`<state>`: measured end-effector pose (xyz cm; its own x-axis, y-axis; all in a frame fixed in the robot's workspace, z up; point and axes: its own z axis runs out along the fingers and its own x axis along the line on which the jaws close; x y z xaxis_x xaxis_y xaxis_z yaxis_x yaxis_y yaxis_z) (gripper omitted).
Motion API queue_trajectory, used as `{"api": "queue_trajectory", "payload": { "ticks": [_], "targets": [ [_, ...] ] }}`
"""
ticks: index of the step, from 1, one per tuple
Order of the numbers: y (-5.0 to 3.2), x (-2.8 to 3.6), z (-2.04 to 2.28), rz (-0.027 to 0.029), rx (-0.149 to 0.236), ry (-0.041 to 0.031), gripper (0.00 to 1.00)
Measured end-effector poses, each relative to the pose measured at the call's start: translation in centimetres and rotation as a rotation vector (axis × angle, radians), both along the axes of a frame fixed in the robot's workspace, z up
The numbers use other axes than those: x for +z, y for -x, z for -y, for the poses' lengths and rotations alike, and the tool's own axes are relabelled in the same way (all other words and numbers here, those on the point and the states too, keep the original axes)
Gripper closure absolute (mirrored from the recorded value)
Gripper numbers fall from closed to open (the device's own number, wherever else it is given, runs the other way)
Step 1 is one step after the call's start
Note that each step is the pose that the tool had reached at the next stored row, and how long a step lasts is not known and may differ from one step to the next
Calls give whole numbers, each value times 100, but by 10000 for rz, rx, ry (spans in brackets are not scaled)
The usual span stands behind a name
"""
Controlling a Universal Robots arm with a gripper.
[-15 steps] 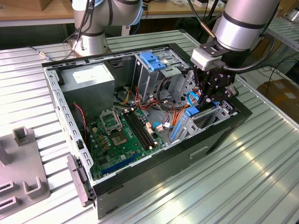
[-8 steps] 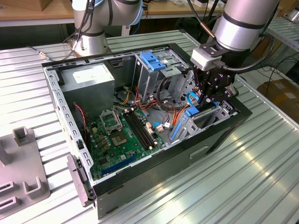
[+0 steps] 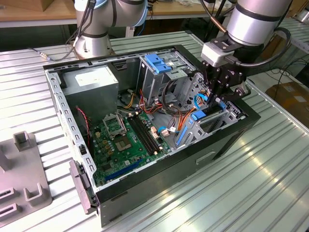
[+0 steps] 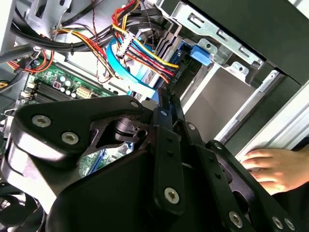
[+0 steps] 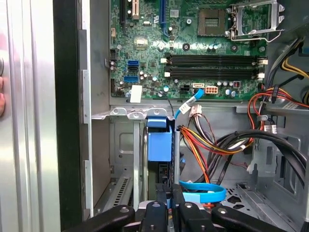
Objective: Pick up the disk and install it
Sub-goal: 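Insert the second disk wire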
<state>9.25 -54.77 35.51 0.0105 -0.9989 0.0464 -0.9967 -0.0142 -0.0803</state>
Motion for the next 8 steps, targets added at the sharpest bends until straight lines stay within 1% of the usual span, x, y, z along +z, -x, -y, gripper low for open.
{"api": "queue_trajectory", "payload": {
  "ticks": [4, 8],
  "targets": [
    [0, 1, 0, 0, 0, 2, 84],
    [0, -33, 0, 0, 0, 1, 84]
  ]
}}
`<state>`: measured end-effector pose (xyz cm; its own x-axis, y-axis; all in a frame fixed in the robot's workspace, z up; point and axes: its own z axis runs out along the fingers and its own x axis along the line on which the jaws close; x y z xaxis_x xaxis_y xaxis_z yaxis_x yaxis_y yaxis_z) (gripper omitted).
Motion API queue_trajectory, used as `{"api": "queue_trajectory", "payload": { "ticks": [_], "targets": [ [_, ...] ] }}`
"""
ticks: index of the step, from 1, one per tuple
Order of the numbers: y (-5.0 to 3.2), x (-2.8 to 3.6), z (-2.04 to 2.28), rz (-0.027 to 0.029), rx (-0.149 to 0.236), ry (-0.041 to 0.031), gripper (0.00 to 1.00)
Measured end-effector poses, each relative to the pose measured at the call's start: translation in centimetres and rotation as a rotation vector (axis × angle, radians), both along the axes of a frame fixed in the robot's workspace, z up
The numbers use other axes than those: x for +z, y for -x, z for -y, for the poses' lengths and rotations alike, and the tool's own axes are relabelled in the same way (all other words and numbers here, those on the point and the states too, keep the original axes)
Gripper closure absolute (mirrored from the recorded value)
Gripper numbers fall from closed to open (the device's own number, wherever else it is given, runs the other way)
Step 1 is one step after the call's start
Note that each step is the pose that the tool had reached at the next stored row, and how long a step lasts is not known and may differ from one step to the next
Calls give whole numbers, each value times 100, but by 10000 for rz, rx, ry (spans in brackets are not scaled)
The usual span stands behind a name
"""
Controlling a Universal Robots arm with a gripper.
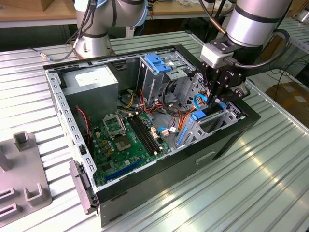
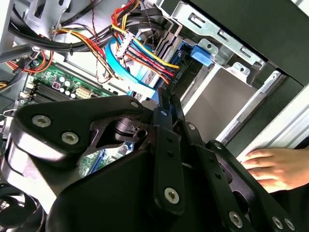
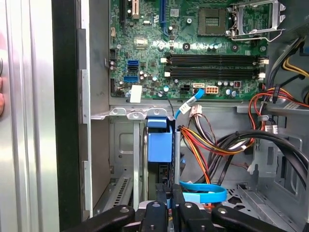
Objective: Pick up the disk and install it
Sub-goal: 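Insert the second disk wire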
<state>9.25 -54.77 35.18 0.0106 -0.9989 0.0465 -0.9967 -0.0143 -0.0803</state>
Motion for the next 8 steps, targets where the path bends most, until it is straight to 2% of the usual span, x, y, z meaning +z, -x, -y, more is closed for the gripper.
{"api": "queue_trajectory", "payload": {
  "ticks": [8],
  "targets": [
    [0, -50, 0, 0, -1, -11, 84]
  ]
}}
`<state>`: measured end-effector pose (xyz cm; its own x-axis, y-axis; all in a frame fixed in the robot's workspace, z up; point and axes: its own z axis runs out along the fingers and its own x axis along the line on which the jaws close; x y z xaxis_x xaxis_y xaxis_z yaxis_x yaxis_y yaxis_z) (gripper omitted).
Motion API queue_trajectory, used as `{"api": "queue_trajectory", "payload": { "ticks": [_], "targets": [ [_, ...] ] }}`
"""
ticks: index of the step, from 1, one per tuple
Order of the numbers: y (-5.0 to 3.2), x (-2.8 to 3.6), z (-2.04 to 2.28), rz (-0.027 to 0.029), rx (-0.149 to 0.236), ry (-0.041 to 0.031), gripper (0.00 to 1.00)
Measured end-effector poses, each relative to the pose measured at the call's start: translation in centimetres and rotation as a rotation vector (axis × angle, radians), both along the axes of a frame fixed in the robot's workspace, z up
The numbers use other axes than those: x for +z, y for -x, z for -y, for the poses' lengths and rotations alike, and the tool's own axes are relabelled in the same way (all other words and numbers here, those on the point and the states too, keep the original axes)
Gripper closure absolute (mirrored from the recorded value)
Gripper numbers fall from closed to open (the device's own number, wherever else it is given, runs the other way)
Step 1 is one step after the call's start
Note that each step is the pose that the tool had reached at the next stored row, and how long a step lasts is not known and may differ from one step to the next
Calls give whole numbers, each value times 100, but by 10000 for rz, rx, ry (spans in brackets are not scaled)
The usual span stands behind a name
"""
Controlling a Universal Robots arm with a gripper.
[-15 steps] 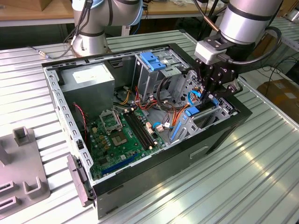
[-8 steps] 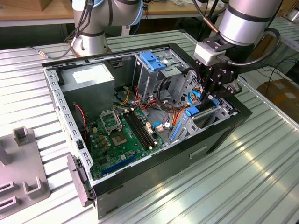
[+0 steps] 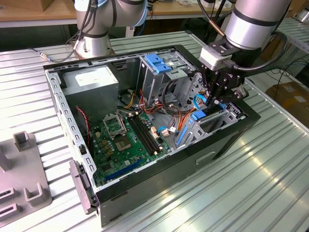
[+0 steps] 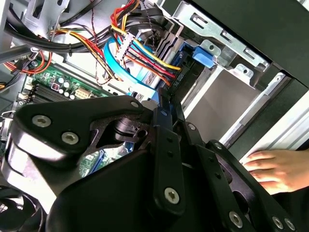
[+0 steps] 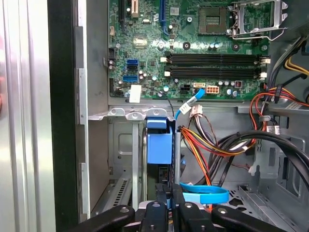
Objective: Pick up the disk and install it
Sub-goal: 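Insert the second disk wire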
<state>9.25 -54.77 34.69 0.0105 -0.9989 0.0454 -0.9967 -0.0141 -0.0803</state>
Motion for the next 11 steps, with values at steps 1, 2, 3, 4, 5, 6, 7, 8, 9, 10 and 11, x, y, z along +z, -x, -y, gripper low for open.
{"api": "queue_trajectory", "payload": {
  "ticks": [1, 2, 3, 4, 5, 6, 7, 8, 9, 10, 11],
  "targets": [
    [0, -7, 0, 0, 0, -2, 84],
    [0, -13, 0, 0, 0, -4, 84],
    [0, -18, 0, 0, 0, -5, 84],
    [0, -24, 0, 0, 1, -9, 84],
    [0, -31, 0, 0, 0, -13, 84],
    [0, -39, 0, 0, 0, -17, 84],
    [0, -59, 1, -3, 0, -14, 84],
    [0, -64, 0, -5, -1, -15, 84],
    [0, -65, 0, -5, -1, -17, 84],
    [0, -68, 0, -4, 0, -21, 84],
    [0, -69, 0, -4, 0, -23, 84]
  ]
}}
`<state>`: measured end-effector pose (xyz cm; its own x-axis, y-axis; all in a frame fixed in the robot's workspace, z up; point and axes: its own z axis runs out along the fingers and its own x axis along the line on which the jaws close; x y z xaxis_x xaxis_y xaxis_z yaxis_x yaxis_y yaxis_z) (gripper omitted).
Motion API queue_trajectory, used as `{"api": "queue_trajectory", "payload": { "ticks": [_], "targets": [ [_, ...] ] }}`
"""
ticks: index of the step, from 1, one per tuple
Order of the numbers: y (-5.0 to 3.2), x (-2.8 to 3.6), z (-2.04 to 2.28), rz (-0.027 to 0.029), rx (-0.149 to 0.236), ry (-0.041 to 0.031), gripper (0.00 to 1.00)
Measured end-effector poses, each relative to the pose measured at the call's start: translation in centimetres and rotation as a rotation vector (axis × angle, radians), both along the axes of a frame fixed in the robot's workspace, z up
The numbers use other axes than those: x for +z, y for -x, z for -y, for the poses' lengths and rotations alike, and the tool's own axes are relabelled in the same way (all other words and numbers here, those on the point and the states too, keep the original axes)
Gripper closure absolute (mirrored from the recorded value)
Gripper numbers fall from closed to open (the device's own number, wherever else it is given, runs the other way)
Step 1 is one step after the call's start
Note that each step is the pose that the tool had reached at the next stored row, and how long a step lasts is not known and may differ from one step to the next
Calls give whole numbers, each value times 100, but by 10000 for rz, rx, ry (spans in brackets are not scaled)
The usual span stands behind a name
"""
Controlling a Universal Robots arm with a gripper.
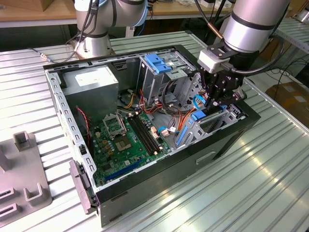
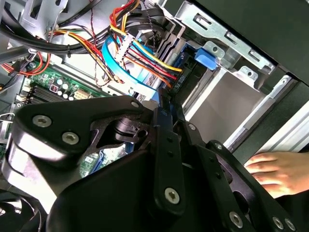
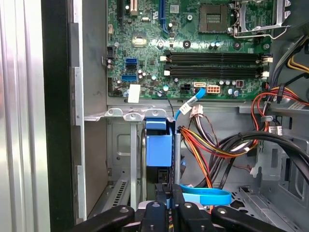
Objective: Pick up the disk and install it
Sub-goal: 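Insert the second disk wire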
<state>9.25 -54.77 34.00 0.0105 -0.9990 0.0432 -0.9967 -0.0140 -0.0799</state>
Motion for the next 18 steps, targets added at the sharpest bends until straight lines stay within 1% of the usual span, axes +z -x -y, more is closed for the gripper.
{"api": "queue_trajectory", "payload": {
  "ticks": [11, 12, 14, 15, 18],
  "targets": [
    [0, -14, 0, 1, 1, -23, 83],
    [0, -14, 0, 1, 1, -21, 76],
    [0, -9, 0, 0, 0, -15, 76],
    [0, 1, 0, 1, 0, -12, 76],
    [0, 73, 0, 8, 0, -16, 76]
  ]
}}
